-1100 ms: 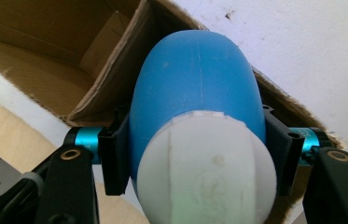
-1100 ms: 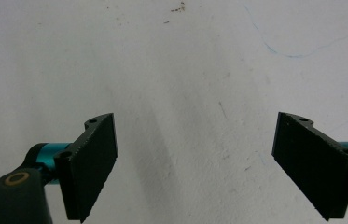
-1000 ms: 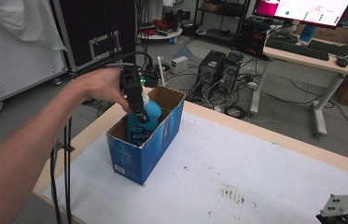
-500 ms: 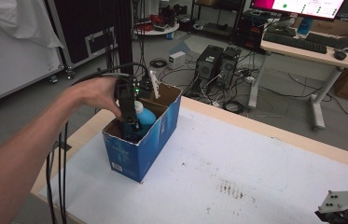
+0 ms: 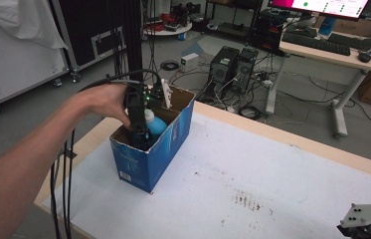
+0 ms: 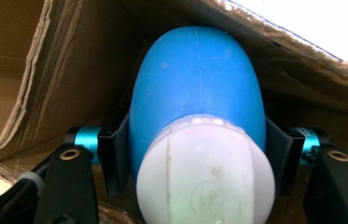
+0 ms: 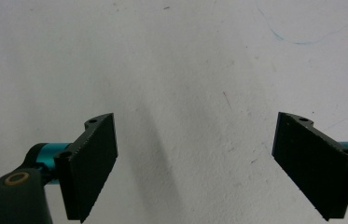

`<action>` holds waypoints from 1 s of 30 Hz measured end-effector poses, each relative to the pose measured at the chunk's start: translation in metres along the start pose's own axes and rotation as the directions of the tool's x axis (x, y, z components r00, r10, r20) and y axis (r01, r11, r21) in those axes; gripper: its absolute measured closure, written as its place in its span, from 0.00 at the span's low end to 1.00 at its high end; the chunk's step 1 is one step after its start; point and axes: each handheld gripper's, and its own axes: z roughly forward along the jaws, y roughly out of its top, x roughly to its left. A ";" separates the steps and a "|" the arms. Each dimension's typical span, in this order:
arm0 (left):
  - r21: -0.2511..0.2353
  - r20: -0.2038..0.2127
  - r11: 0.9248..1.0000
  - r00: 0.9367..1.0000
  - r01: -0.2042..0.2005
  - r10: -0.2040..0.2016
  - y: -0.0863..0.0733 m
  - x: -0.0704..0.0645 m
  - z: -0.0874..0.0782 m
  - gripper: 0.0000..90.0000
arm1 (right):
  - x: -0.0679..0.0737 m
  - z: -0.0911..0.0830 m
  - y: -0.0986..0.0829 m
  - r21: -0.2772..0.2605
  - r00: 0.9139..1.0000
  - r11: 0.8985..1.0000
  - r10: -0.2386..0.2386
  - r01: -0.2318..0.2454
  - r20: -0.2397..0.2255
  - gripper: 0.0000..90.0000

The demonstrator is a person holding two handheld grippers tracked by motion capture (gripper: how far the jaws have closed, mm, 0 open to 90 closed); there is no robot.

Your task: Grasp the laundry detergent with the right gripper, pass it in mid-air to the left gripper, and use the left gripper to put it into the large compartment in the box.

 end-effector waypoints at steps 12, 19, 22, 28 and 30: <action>0.003 0.001 1.000 1.000 0.007 -0.007 0.001 0.000 0.001 0.42 | 0.000 0.000 -0.001 -0.005 1.000 1.000 0.002 -0.002 0.003 0.15; -0.019 0.012 0.999 0.999 0.033 -0.033 0.001 0.002 -0.002 0.36 | 0.000 0.000 -0.001 -0.006 1.000 1.000 0.004 -0.004 -0.001 0.15; -0.014 -0.001 0.999 1.000 0.030 -0.030 0.002 0.003 -0.003 0.36 | 0.000 0.000 -0.002 -0.003 1.000 1.000 0.005 -0.005 0.001 0.15; -0.012 -0.025 0.999 0.999 0.035 -0.036 0.005 0.004 -0.011 0.33 | 0.001 -0.002 -0.002 -0.004 1.000 1.000 0.004 -0.004 0.000 0.15; -0.006 -0.034 0.999 0.999 0.037 -0.037 0.005 0.005 -0.014 0.32 | 0.001 -0.002 -0.002 -0.007 1.000 1.000 0.003 -0.003 0.000 0.15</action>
